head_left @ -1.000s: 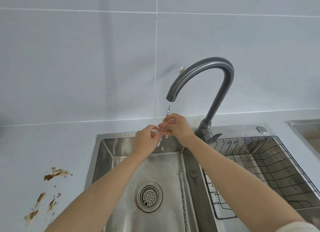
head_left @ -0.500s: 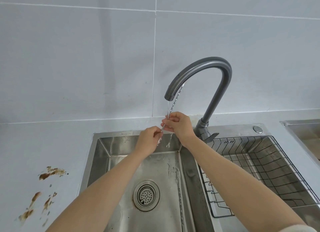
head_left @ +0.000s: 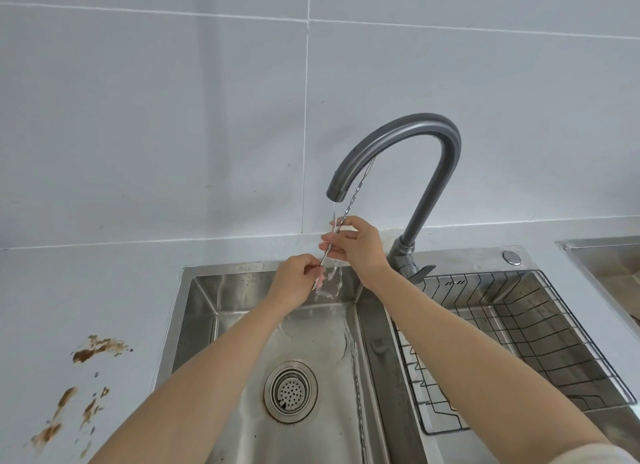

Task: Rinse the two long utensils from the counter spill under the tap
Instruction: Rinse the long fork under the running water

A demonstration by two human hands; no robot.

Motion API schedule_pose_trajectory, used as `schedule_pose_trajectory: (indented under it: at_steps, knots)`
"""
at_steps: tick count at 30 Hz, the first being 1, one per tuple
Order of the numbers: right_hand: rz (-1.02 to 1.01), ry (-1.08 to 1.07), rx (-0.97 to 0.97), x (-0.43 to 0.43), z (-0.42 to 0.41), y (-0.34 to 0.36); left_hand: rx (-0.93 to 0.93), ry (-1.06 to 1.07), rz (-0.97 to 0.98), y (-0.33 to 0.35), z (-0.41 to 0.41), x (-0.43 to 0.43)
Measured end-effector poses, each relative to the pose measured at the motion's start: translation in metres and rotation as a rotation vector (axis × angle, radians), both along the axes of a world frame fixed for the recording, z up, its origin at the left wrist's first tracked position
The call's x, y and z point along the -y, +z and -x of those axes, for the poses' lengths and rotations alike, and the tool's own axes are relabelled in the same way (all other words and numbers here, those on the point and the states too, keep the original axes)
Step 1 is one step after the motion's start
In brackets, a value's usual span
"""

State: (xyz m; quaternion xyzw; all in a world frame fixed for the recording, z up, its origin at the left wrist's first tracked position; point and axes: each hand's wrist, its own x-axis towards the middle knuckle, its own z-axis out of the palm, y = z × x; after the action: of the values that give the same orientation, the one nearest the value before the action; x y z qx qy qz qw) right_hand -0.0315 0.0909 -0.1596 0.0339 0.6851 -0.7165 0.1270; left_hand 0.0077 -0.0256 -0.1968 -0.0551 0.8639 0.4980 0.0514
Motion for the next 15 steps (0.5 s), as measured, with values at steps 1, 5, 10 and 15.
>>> schedule_pose_trajectory:
  at_steps: [1,5,10,15]
  knots:
    - [-0.002,-0.001,-0.001,-0.001,0.000,0.002,0.021,0.012,-0.054,0.000,0.000,-0.001]
    - [-0.039,0.006,-0.004,-0.002,0.001,0.006,0.076,0.025,-0.193,0.003,0.001,-0.004]
    - [-0.074,0.004,0.025,0.000,0.000,0.004,0.085,-0.012,-0.205,0.000,-0.004,-0.006]
    - [-0.031,-0.011,0.035,-0.001,-0.002,-0.001,0.092,-0.019,-0.183,-0.012,-0.015,0.004]
